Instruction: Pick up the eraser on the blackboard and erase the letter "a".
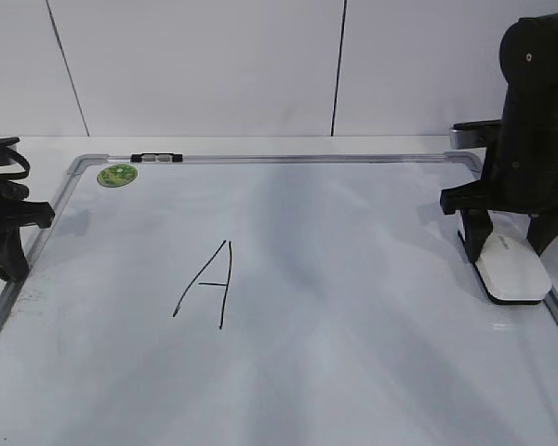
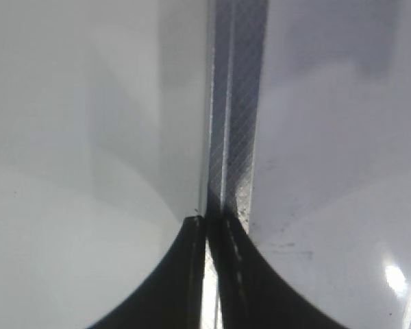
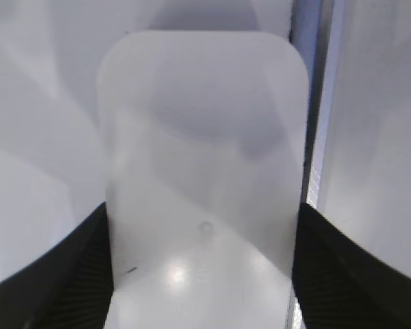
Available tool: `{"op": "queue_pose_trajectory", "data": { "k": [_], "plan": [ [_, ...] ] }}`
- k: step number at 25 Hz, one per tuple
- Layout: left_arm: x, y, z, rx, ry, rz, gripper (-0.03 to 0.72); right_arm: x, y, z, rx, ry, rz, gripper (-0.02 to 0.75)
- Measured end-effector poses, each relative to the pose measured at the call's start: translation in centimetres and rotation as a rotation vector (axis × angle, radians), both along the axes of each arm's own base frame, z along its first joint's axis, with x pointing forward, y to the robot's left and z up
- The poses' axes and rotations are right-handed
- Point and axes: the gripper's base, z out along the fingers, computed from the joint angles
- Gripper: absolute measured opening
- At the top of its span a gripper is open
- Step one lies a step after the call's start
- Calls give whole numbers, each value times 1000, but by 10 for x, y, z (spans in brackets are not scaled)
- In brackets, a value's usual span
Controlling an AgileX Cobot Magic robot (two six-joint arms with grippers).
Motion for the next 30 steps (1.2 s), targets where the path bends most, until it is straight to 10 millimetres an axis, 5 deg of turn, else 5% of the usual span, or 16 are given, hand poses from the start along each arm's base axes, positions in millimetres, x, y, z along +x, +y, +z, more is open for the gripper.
{"op": "queue_pose_trajectory", "data": {
  "k": [19,26,30],
  "plan": [
    [0,0,0,0,0,0,14,2,0,2,-6,-11,3,646],
    [0,0,0,0,0,0,20,11,1,35,6,-111,2,646],
    [0,0,0,-2,0,3,90,11,1,41,8,-124,1,646]
  ]
}}
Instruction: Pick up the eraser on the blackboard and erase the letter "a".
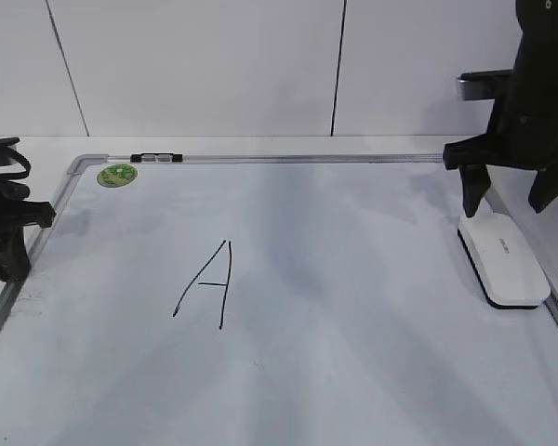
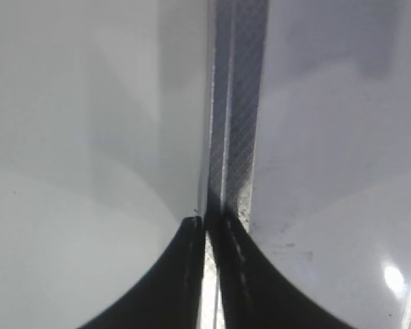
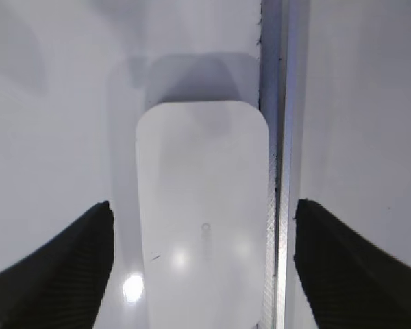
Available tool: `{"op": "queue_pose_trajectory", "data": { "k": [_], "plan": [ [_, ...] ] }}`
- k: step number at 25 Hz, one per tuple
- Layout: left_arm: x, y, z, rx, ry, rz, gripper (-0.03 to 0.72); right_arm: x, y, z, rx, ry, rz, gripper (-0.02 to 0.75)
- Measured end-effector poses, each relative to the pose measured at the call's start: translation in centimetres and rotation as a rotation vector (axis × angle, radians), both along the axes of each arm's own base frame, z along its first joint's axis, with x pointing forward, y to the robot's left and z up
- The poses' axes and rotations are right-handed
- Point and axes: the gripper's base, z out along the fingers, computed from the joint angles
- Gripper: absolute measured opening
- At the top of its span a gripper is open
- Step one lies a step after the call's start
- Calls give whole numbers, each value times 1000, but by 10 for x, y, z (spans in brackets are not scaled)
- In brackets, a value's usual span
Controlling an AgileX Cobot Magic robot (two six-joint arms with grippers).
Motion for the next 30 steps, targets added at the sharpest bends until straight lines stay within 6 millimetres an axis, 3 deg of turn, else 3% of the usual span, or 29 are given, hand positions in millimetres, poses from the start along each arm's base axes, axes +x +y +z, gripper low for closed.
{"op": "queue_pose_trajectory", "data": {
  "k": [4,8,13,19,30],
  "plan": [
    [0,0,0,-2,0,4,249,0,0,0,0,1,0,646],
    [-3,0,18,-4,-48,5,316,-4,0,12,7,-25,-1,646],
    [-14,1,64,-8,-168,1,323,-13,-2,38,17,-90,-2,645],
    [-38,2,120,-18,-300,-5,322,-34,-3,85,54,-205,-5,633],
    [-107,4,205,-36,-507,-21,277,-108,-10,183,151,-472,-5,549]
  ]
}}
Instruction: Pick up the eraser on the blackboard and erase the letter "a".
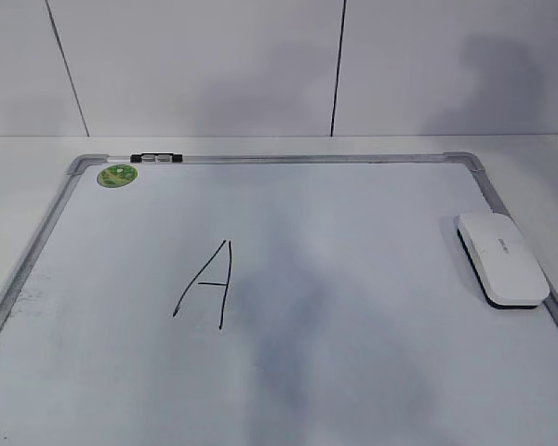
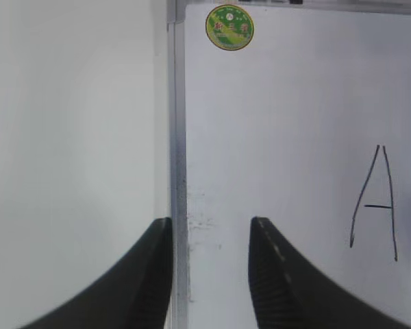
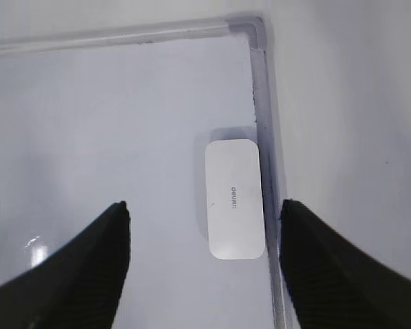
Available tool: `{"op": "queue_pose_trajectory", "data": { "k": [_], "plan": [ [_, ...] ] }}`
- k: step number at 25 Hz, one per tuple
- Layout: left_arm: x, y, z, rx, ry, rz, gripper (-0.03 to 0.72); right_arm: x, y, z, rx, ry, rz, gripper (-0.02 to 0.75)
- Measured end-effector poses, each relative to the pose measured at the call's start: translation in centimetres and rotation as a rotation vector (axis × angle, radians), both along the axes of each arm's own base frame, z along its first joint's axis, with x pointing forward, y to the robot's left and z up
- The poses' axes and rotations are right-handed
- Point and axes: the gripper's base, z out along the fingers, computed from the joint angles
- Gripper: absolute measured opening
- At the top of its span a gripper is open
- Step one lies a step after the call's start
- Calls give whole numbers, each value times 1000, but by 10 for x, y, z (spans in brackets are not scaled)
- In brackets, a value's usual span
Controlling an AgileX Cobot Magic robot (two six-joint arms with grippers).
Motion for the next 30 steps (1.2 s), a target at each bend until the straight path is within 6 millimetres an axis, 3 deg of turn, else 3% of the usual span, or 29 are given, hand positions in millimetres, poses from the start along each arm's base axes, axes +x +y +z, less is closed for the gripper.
{"op": "queue_pose_trajectory", "data": {
  "k": [9,15,24,30],
  "plan": [
    [-80,4,50,5,-140,-18,269,-95,1,69,59,-265,88,543],
    [-139,7,72,6,-262,-26,251,-155,-6,88,84,-391,147,541],
    [-208,10,86,3,-441,-28,246,-233,-26,45,97,-419,157,540],
    [-234,11,60,3,-444,-37,245,-278,-37,11,114,-461,165,540]
  ]
}}
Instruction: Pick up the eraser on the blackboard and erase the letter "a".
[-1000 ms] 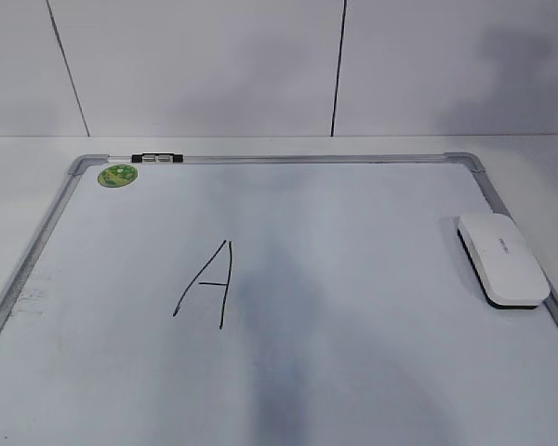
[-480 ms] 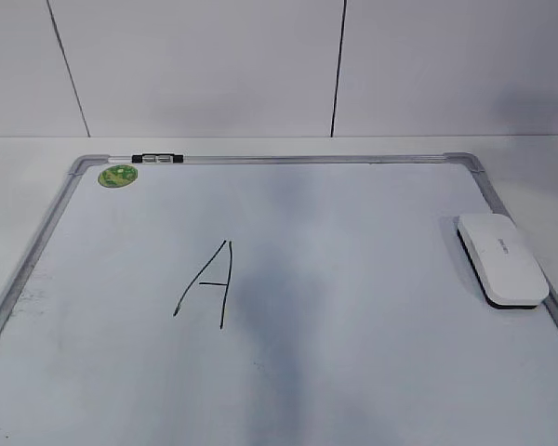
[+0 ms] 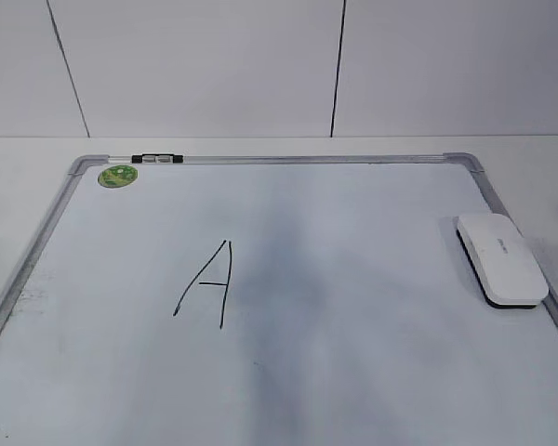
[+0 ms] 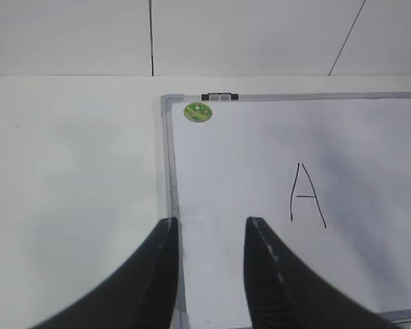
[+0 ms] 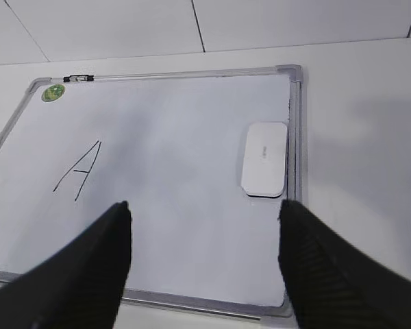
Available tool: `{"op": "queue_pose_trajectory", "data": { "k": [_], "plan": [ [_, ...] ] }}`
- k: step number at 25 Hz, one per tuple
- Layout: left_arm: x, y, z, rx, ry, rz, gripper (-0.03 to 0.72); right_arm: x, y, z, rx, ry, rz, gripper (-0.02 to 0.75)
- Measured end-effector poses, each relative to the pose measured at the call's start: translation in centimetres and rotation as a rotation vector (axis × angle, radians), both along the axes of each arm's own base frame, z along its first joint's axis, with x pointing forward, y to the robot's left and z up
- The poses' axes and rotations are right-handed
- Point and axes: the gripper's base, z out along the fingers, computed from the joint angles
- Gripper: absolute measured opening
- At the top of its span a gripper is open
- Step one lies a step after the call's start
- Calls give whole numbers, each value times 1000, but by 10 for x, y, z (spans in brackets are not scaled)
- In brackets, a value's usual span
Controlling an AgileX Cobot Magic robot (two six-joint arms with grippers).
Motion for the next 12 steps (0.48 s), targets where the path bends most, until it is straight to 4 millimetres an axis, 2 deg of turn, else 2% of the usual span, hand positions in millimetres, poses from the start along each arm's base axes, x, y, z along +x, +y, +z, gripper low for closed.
{"op": "queue_pose_trajectory", "data": {
  "k": [6,12],
  "plan": [
    [-24,3,-41,17,17,-2,245,-33,-9,-23,1,-77,11,540],
    [-42,5,-77,23,4,3,245,-48,-13,-54,-13,-94,20,540]
  ]
}}
